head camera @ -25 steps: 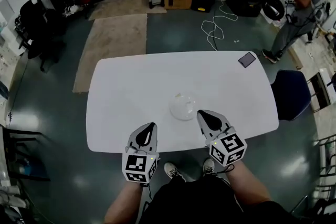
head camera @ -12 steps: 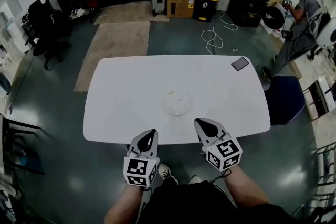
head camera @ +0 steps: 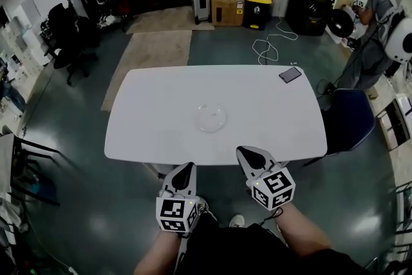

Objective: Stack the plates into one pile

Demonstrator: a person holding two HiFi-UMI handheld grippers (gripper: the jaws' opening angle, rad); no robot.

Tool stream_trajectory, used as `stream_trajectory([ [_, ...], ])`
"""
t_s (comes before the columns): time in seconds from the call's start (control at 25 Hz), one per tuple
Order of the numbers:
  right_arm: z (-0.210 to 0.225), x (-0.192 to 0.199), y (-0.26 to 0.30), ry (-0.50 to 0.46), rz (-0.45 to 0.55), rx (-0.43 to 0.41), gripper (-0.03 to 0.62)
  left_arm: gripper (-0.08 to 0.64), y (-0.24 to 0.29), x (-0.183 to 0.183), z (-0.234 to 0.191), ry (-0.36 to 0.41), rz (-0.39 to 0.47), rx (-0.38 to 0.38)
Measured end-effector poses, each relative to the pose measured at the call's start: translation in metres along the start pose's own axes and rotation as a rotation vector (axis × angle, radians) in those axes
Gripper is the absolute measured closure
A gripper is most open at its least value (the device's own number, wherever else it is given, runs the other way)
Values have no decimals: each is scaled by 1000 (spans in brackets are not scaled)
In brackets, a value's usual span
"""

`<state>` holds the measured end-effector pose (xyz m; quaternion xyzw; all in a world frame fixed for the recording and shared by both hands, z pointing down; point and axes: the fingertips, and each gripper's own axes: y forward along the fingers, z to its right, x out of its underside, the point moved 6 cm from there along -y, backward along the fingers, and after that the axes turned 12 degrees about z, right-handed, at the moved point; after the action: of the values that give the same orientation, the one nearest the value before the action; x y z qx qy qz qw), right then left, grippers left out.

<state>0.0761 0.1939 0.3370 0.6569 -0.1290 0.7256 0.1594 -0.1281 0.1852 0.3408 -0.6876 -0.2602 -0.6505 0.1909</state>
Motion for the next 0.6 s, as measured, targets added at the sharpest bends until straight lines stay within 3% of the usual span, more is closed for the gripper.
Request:
stream_trajectory([
  [0.32,9,5,-23,23,11,-8,575,543,-7,5,25,-43,-1,-20],
  [0.6,9,12,-27,47,7,-21,575,543,-12,9,31,-22,-15,-32],
])
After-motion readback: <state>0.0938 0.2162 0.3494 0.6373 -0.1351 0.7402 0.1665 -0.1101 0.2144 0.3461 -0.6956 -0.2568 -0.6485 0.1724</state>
